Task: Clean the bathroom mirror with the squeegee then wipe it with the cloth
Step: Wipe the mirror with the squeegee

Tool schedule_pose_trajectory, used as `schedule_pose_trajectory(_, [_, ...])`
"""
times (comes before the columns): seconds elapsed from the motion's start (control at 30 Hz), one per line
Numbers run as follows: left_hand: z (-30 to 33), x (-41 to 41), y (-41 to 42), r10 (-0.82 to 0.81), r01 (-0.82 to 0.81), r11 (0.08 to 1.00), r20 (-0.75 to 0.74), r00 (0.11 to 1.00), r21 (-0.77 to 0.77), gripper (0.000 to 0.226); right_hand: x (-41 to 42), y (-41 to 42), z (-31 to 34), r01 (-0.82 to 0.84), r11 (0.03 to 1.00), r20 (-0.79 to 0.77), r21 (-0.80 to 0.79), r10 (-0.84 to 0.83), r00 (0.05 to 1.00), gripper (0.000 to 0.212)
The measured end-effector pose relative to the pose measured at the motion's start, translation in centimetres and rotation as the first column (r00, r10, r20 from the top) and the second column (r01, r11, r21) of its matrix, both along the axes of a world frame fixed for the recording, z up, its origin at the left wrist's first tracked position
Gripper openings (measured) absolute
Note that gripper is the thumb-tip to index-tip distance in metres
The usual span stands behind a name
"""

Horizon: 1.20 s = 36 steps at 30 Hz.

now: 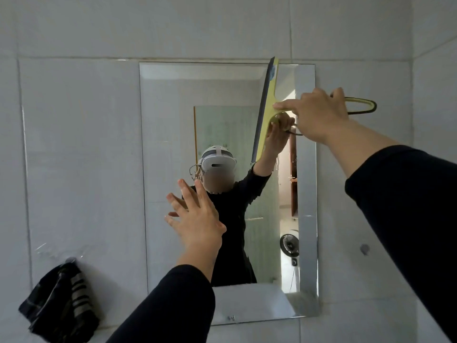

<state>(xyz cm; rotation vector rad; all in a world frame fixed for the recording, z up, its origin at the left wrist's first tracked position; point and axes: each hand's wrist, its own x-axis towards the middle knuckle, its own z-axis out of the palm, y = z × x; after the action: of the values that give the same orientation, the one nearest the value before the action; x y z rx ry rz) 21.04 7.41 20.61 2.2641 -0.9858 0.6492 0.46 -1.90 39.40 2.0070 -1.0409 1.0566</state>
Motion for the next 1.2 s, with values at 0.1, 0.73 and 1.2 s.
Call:
schedule_pose_trajectory(0.1, [0.1,-0.2,0.1,0.004,-0.004,1.000,0.002,1.000,-0.008,0.119,0.0,-0.1,-0.2,-0.012,0.999,0.028,0.039,0.011,1.000,0.050])
schedule_pose_trajectory(0.73, [-1.8,-3.7,-3.7,-0.084,0.094,0.995,0.264,0.961,-0.027,0.101,-3.6,-1.6,-0.9,0.031,0.992,0.060,0.120,-0.038,0.997,0.054])
schedule_pose_trajectory(1.2, [-1.9,-3.7,-4.2,-0.091,0.097,0.995,0.232,0.968,-0.014,0.110,-2.5,0.2,-6.1,-0.006,0.905,0.302,0.426,-0.136,0.944,0.034])
